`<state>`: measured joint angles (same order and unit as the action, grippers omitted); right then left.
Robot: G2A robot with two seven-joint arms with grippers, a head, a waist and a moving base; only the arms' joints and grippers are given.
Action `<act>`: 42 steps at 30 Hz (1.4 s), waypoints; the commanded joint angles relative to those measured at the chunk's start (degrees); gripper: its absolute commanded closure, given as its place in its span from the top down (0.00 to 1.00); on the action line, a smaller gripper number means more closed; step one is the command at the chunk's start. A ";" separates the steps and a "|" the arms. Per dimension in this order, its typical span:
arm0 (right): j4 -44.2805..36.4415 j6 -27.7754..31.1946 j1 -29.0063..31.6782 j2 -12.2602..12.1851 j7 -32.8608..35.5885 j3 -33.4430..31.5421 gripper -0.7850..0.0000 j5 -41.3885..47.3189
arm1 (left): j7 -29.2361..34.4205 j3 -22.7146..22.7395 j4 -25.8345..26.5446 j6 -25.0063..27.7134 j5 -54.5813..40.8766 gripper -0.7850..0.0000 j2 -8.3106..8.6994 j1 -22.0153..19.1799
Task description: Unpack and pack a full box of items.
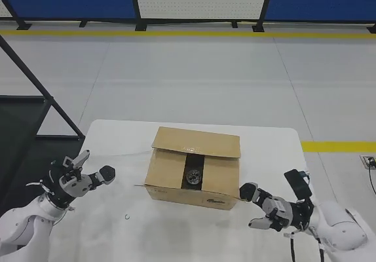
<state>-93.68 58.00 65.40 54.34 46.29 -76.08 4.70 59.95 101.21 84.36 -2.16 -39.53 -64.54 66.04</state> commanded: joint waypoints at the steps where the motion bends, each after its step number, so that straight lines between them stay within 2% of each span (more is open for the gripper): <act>1: -1.50 0.00 1.44 -0.53 0.00 0.13 1.00 -1.56 | 0.97 -0.67 0.55 -0.64 -0.30 1.00 0.08 0.04; 12: -2.33 0.00 4.16 -2.50 0.00 2.08 1.00 -5.21 | 7.62 -5.06 2.67 -1.56 4.03 1.00 0.84 1.58; 23: 5.27 0.00 -0.95 -2.19 -1.25 8.00 1.00 -5.56 | 8.48 -9.20 1.10 -1.48 8.95 1.00 1.43 2.08; 29: 9.86 -0.25 -3.42 -1.97 -2.86 9.39 1.00 2.63 | 8.03 -10.20 0.20 -1.54 8.56 1.00 1.62 1.91; 34: 11.82 -6.24 -7.62 -1.69 -0.93 10.88 1.00 14.60 | 7.72 -10.44 -0.09 -1.49 8.13 1.00 1.73 1.87; 42: 11.89 -6.49 -7.86 -1.69 -0.56 10.90 1.00 15.15 | 7.72 -10.44 -0.09 -1.49 8.13 1.00 1.73 1.87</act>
<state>-81.79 51.51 57.54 52.64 45.72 -65.18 19.84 67.67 90.76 84.27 -3.66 -31.40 -62.82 67.91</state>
